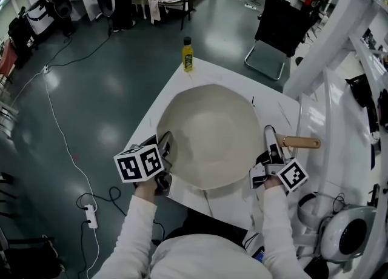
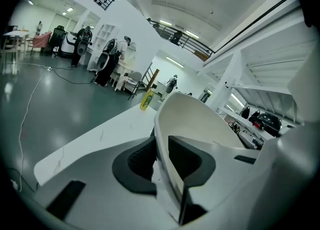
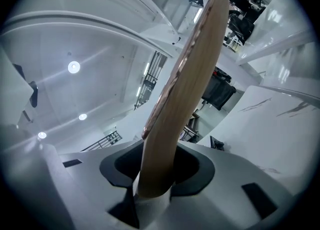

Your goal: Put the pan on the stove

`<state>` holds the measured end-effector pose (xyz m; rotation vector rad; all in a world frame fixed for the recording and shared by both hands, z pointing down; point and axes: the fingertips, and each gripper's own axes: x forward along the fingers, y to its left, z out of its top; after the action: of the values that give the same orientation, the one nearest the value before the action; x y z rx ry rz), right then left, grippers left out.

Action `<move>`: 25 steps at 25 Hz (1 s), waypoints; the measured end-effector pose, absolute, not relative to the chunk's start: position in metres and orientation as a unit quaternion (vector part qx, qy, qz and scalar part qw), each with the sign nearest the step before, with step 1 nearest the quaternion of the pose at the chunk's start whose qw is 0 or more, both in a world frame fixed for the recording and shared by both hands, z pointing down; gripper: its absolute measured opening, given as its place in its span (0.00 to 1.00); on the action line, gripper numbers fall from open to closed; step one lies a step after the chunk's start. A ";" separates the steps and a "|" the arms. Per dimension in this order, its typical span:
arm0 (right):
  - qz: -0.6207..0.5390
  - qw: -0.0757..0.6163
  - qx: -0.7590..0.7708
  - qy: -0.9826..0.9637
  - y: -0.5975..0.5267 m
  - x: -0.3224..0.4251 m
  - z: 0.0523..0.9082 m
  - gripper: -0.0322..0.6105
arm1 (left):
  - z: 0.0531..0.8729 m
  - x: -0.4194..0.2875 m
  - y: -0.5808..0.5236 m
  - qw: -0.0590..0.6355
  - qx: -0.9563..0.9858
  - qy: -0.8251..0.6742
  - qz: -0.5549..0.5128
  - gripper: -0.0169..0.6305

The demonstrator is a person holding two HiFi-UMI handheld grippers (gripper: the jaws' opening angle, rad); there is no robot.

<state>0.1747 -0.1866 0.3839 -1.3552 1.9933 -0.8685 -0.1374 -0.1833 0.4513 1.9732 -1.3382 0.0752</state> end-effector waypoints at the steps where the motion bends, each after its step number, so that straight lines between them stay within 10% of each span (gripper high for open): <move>1: -0.325 0.286 -0.508 0.745 -0.191 0.176 0.384 0.31 | 0.451 -0.136 -0.189 0.369 0.769 -0.521 0.030 0.15; 25: -0.356 0.294 -0.515 0.722 -0.301 0.198 0.405 0.31 | 0.446 -0.119 -0.315 0.354 0.777 -0.515 0.074 0.15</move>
<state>0.1983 -0.3010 0.4055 -1.3702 1.9233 -0.9485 -0.1185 -0.3147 0.4459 2.0093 -1.3321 0.1907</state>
